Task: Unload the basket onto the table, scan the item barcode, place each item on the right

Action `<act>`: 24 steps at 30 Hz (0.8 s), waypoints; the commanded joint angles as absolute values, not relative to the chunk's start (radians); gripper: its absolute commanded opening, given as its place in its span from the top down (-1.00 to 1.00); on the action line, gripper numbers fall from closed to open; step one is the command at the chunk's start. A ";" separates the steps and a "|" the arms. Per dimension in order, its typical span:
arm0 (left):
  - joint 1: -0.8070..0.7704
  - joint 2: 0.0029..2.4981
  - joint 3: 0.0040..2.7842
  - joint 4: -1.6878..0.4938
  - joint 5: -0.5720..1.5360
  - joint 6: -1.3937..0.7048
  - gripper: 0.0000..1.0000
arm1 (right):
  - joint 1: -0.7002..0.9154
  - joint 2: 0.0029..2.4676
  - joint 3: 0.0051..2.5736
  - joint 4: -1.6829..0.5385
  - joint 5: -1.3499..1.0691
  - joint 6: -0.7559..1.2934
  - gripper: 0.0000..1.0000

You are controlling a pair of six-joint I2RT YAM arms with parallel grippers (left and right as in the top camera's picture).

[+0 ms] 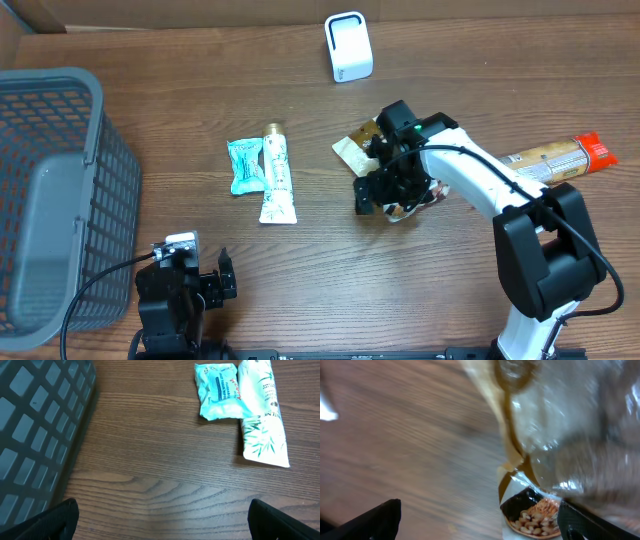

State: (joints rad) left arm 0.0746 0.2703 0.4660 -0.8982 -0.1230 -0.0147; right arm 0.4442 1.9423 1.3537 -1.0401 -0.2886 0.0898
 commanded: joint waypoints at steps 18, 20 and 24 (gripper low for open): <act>0.080 0.266 0.464 -0.894 -0.114 0.004 -0.99 | 0.176 1.939 1.342 -0.606 -0.155 0.229 -1.00; 0.080 0.266 0.464 -0.894 -0.114 0.004 -0.99 | 0.154 1.937 1.365 -0.640 -0.295 0.282 -1.00; 0.080 0.266 0.464 -0.894 -0.114 0.004 -0.99 | 0.128 1.899 1.386 -0.752 -0.567 0.398 -1.00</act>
State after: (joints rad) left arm 0.0746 0.2703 0.4660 -0.8986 -0.1234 -0.0147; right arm 0.1387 1.9411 1.3540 -0.7235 -0.3168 0.2852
